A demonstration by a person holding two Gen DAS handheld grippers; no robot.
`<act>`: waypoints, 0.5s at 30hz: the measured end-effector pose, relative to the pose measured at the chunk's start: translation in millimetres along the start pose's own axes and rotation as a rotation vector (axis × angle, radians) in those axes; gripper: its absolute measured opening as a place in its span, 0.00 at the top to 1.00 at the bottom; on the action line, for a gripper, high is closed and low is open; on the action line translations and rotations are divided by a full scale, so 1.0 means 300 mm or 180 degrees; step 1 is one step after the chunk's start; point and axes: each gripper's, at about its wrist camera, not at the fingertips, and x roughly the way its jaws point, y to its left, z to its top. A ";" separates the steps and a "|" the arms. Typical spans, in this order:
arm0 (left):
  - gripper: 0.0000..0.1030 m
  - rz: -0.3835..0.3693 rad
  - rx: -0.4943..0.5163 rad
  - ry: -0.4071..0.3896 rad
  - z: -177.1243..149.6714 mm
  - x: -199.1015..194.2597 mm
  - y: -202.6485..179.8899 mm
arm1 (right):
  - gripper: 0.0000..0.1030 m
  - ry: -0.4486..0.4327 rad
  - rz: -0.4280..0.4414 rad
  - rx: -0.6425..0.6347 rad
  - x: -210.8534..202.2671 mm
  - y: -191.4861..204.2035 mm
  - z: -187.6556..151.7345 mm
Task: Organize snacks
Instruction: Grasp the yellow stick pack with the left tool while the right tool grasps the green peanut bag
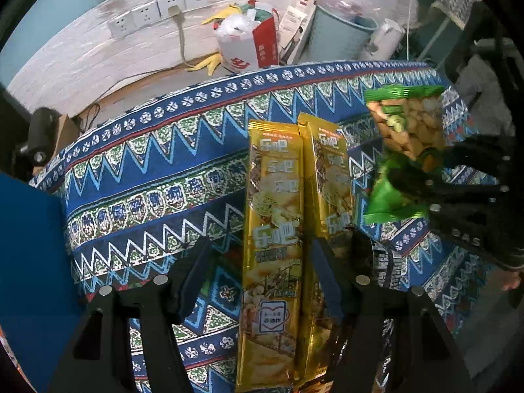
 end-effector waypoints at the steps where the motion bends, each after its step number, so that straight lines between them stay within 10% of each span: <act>1: 0.35 0.0016 0.0021 0.0005 0.001 0.004 -0.009 | 0.66 0.0025 -0.0035 -0.0012 -0.002 -0.006 -0.010; 15: 0.34 0.0121 -0.0017 0.0220 0.002 0.096 0.015 | 0.50 0.0143 0.0180 0.0322 0.071 -0.051 -0.041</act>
